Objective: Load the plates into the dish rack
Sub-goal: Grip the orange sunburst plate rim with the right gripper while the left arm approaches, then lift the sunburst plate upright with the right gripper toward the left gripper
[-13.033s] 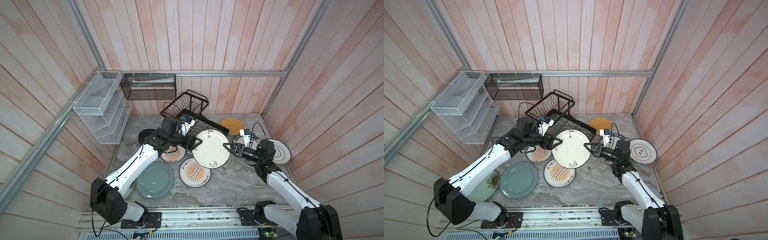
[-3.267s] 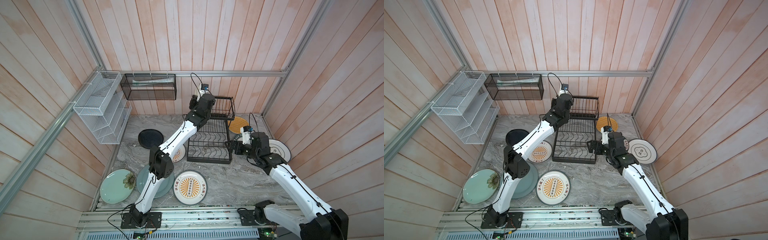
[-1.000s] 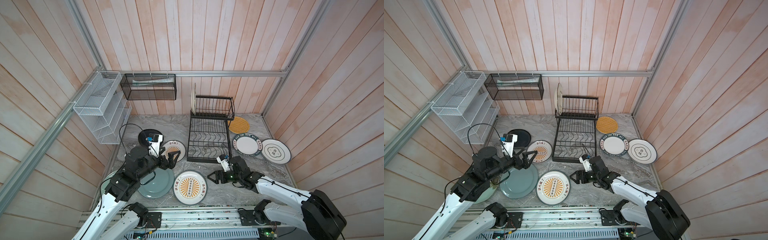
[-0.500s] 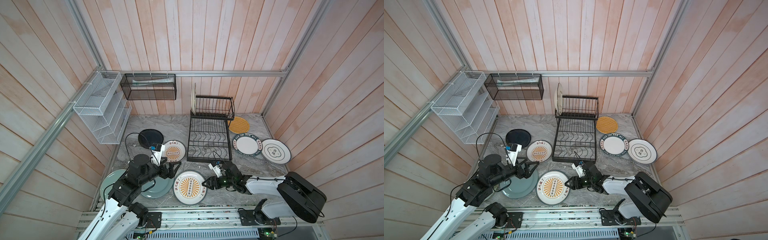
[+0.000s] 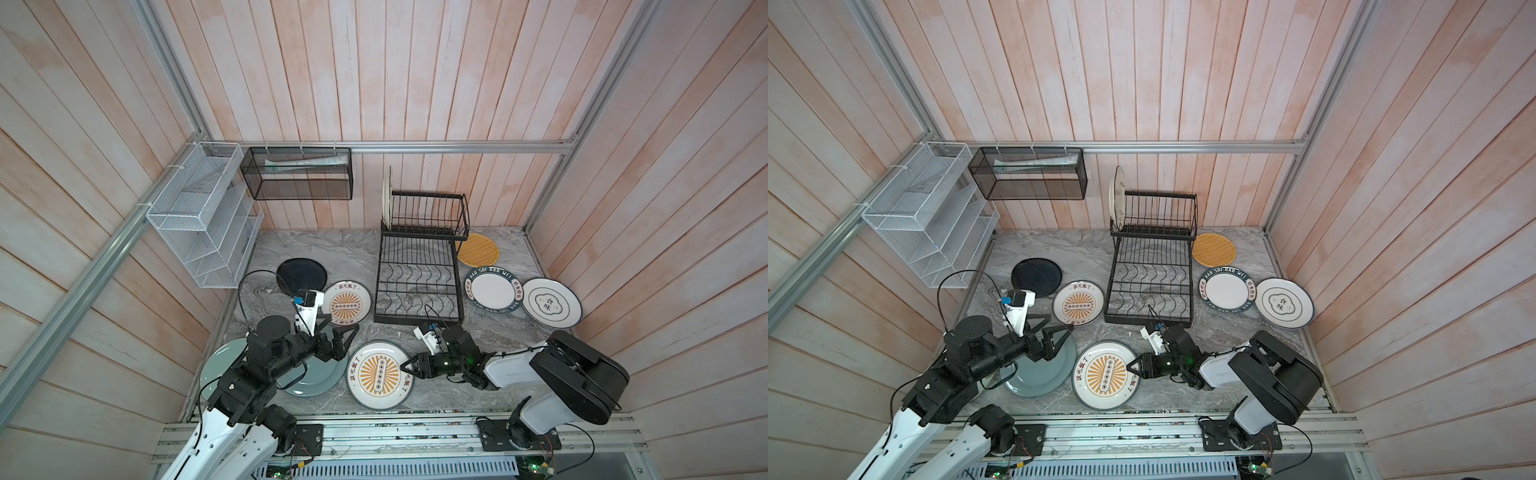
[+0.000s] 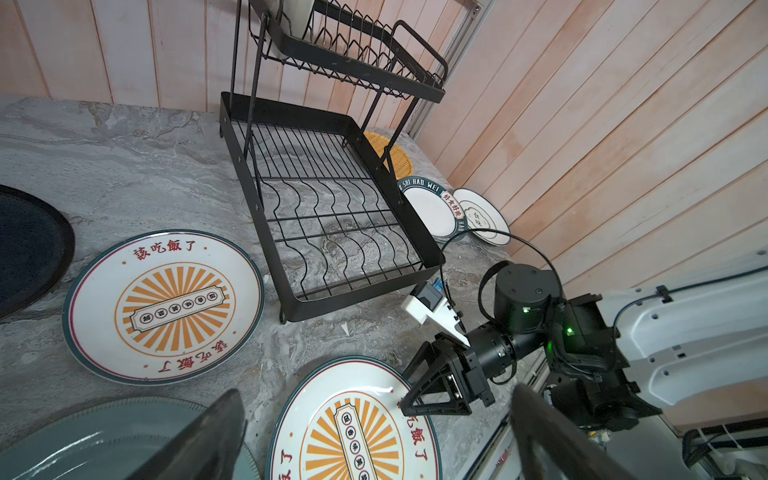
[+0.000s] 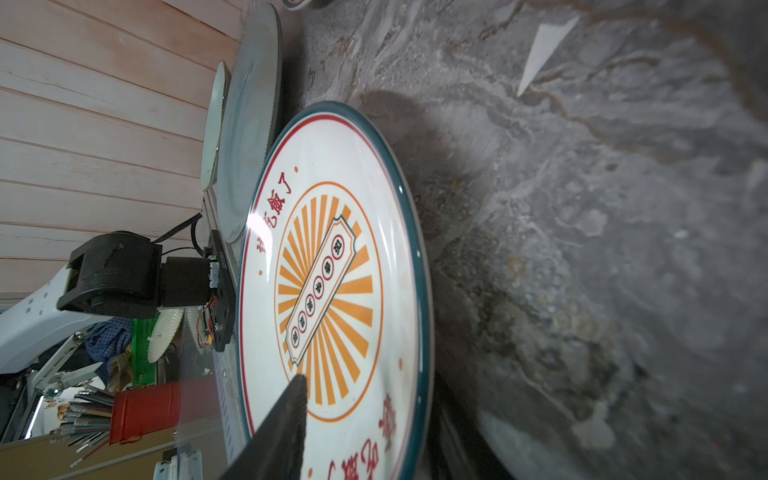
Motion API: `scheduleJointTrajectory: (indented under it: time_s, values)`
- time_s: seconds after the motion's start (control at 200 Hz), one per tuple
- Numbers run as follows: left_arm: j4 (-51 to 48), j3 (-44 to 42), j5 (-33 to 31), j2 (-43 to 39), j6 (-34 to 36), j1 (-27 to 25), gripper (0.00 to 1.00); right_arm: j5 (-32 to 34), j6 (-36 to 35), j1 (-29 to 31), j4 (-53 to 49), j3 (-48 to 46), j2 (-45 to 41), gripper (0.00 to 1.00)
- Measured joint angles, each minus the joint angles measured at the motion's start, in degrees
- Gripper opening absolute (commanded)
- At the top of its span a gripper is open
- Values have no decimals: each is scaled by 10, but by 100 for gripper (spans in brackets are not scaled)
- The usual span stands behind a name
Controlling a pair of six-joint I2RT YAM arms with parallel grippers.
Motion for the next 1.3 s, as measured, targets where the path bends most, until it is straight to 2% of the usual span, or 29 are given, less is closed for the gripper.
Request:
scheduleJointTrajectory:
  time_s: [0.125, 0.445, 0.69, 0.855, 1.0, 1.1, 1.2, 1.3]
  values:
    - [1, 0, 0, 3, 0, 0, 100, -4, 14, 1, 29, 0, 24, 35]
    - [1, 0, 1, 3, 0, 0, 100, -1, 42, 2, 44, 1, 45, 0]
    - [1, 0, 1, 3, 0, 0, 100, 17, 38, -3, -32, 9, -10, 0]
    - [1, 0, -1, 3, -1, 0, 100, 34, 29, -37, -120, 14, -113, 0]
    - [2, -1, -2, 1, -3, 0, 100, 44, 21, -101, -201, 42, -228, 0]
    - [5, -5, -3, 1, -7, 0, 100, 44, 19, -170, -231, 61, -292, 0]
    - [15, -10, -2, 9, -19, 0, 96, 36, 25, -241, -254, 71, -331, 0]
    - [55, -27, 6, 26, -55, 0, 92, 21, 35, -283, -271, 80, -346, 0]
